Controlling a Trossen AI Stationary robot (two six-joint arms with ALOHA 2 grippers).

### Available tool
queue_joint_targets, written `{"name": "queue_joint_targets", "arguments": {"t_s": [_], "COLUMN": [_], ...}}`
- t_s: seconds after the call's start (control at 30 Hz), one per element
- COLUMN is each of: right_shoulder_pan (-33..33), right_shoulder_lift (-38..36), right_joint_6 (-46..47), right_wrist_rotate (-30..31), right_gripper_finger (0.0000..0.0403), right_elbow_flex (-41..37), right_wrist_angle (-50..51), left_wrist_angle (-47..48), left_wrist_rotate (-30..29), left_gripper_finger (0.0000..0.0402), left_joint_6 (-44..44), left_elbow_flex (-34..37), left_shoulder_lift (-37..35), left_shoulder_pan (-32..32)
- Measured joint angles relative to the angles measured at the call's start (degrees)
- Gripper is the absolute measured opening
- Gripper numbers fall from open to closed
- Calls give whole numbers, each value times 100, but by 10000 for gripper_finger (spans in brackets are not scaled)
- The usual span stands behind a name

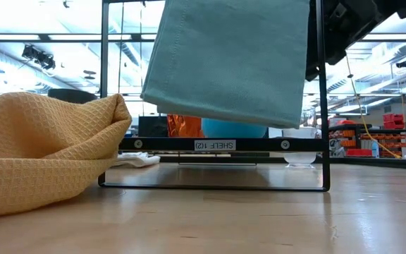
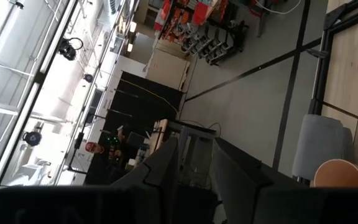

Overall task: Stack small to large cups/mugs on shelf
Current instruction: Put the light blue mug on the shelf

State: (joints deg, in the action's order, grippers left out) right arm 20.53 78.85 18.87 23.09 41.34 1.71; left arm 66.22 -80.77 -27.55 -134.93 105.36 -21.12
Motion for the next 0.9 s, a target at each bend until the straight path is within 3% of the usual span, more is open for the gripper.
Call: {"name": "queue_joint_targets", "arguments": {"t_s": [0.9], "right_shoulder_pan": [-414], "right_shoulder_lift": [4], "right_joint_6": [-215], "right_wrist_rotate": [-1096], "right_gripper_finger": [151], "right_elbow_flex": [0], "right_wrist_angle": [-283], "left_wrist_angle": [-67], "left_wrist_rotate": [0], "left_gripper_finger": [107], "left_joint_6": [143], "left_elbow_flex": [0], "left_shoulder_lift": [0], "left_shoulder_pan": [0]}}
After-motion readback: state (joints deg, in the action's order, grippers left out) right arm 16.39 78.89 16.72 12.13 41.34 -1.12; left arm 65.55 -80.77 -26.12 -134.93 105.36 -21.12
